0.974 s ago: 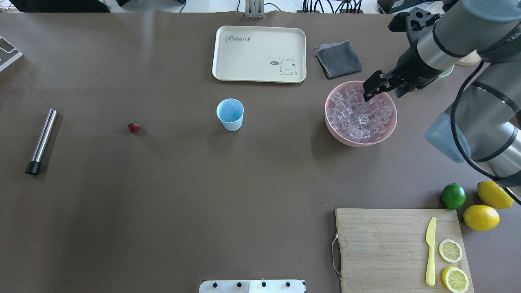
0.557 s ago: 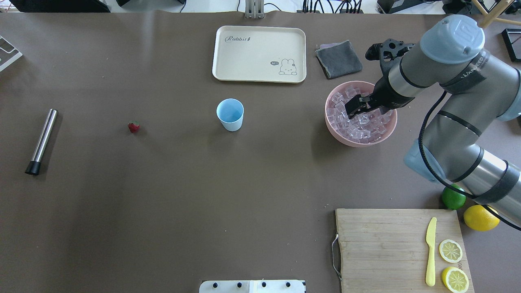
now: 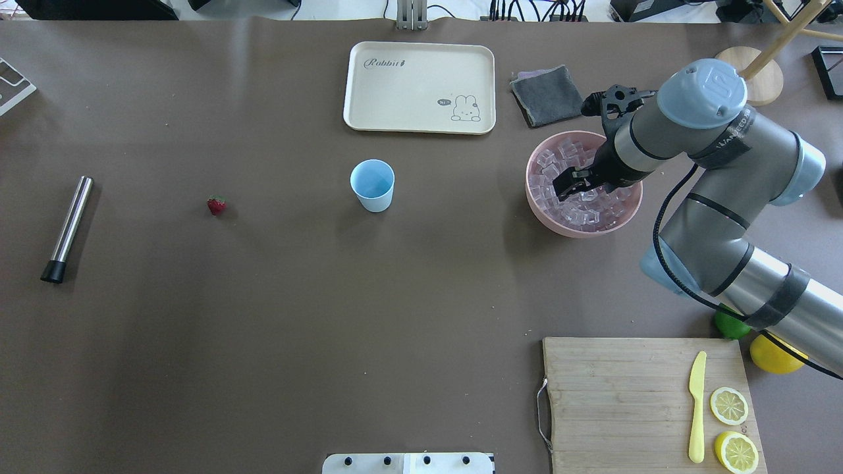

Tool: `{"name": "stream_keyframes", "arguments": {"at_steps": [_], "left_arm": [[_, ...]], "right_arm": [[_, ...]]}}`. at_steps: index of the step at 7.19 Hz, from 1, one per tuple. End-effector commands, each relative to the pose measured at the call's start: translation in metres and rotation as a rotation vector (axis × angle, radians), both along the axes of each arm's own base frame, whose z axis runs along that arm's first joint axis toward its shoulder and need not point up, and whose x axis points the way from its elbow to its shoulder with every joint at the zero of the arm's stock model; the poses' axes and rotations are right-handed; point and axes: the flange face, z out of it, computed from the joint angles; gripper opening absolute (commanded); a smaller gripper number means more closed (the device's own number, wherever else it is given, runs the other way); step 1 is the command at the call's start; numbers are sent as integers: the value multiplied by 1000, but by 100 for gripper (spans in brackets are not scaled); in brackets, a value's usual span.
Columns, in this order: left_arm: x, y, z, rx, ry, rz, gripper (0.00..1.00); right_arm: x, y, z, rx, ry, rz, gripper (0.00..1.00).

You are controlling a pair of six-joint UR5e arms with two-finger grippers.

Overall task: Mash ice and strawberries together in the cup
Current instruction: 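Lower the right gripper into the pink bowl over the ice cubes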

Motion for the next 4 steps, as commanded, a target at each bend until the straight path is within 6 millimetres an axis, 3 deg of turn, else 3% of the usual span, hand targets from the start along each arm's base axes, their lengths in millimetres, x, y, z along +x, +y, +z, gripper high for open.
{"name": "stream_keyframes", "arguments": {"at_steps": [1, 4], "left_arm": [[0, -1, -1, 2, 0, 0, 98], [0, -5, -2, 5, -4, -2, 98]], "right_arm": [[-1, 3, 2, -6, -2, -2, 93], [-11, 16, -4, -48, -19, 17, 93]]}}
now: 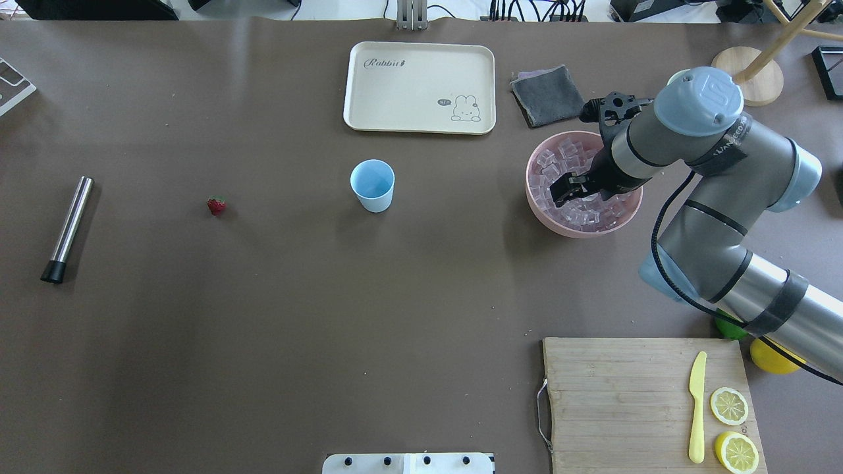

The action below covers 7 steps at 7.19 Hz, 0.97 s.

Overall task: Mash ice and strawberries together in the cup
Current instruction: 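Lower the right gripper into the pink bowl over the ice cubes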

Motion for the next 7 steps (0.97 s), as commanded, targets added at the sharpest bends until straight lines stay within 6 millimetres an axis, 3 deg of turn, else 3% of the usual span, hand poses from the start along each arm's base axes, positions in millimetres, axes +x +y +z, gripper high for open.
{"name": "stream_keyframes", "arguments": {"at_steps": [1, 7], "left_arm": [[0, -4, -2, 6, -2, -1, 98], [0, -9, -8, 18, -4, -2, 98]], "right_arm": [[-1, 9, 8, -24, 5, 3, 92], [-4, 22, 18, -59, 13, -8, 89]]}}
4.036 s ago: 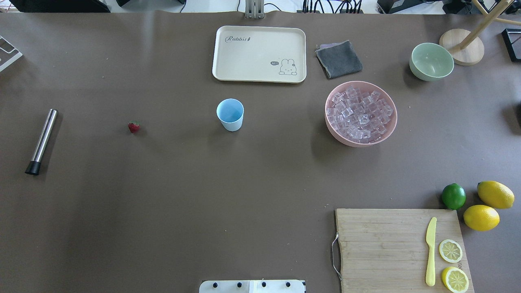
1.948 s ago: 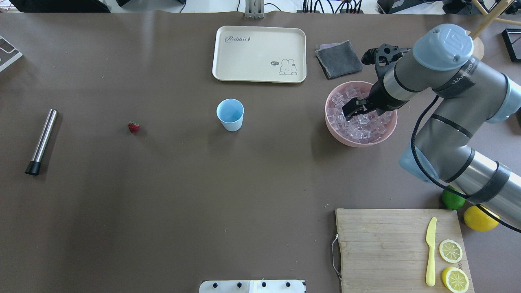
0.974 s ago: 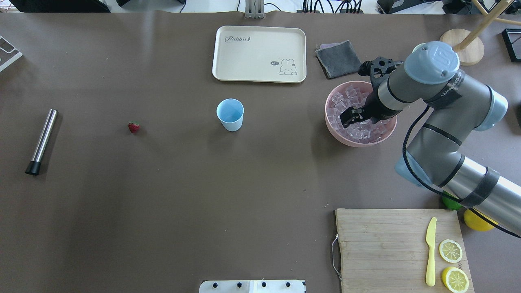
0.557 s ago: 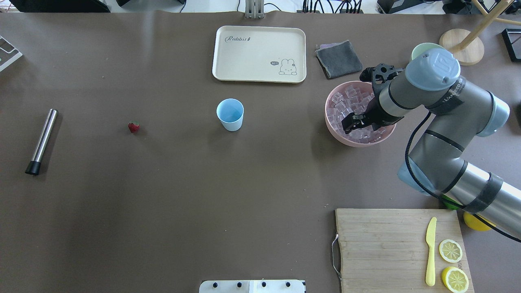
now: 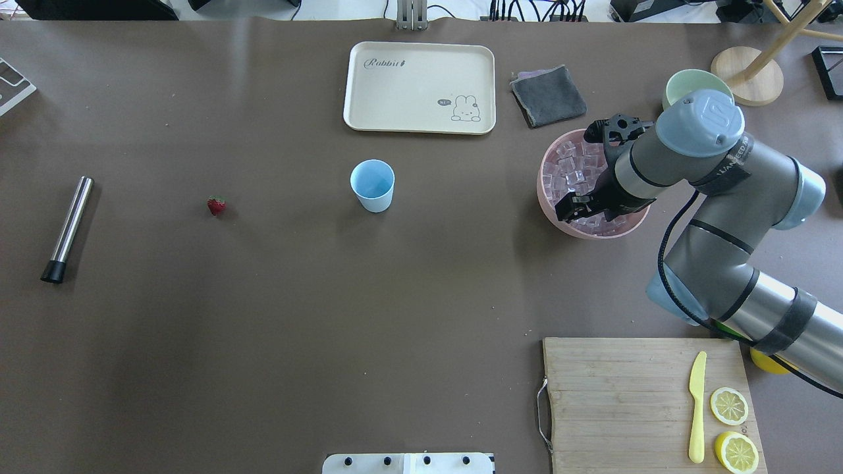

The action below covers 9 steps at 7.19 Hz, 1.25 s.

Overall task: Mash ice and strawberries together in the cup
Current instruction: 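Close the right gripper on an ice cube in the pink bowl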

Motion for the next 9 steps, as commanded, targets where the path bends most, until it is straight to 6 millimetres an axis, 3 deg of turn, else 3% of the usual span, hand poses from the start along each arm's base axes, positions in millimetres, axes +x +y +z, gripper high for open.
{"name": "stream_keyframes", "arguments": {"at_steps": [1, 4, 9], "left_arm": [[0, -1, -1, 3, 1, 0, 98], [0, 0, 1, -2, 6, 3, 98], [1, -2, 0, 0, 6, 4, 98]], "right_arm": [[-1, 1, 0, -4, 1, 3, 85], [1, 1, -4, 11, -2, 9, 59], [2, 0, -4, 13, -2, 11, 56]]}}
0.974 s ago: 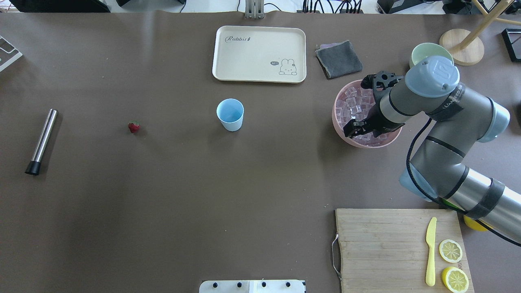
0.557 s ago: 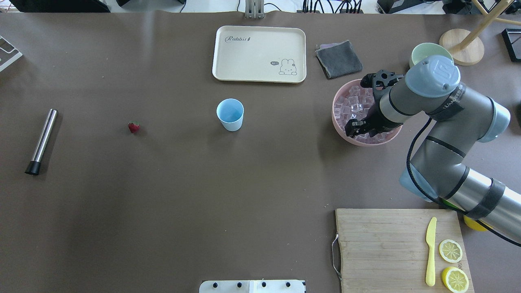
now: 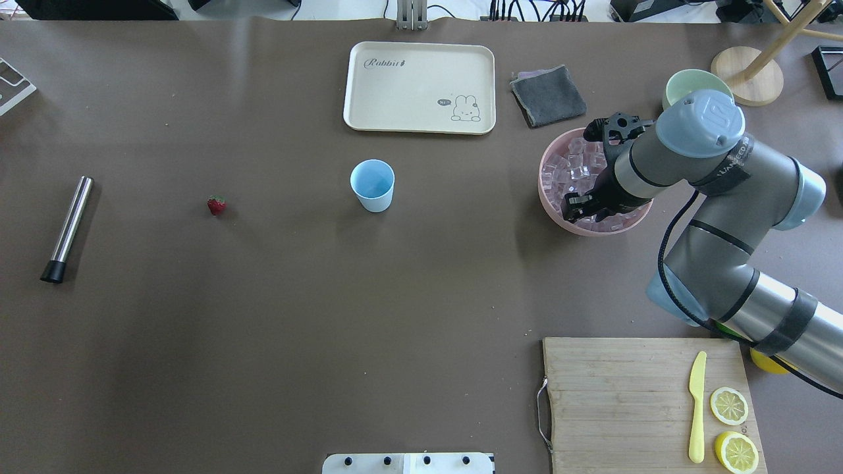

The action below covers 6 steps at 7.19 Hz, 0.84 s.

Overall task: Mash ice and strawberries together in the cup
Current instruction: 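Close the right gripper on an ice cube in the pink bowl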

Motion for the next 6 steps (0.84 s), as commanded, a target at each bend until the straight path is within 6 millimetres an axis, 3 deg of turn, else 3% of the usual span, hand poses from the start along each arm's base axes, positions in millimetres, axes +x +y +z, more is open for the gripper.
{"name": "stream_keyframes", "arguments": {"at_steps": [1, 2, 6], "left_arm": [[0, -1, -1, 2, 0, 1, 98], [0, -1, -2, 3, 0, 0, 98], [1, -8, -7, 9, 0, 1, 98]], "right_arm": [[1, -1, -1, 1, -3, -5, 53], [4, -3, -2, -1, -8, -1, 42], [7, -6, 0, 0, -4, 1, 41]]}}
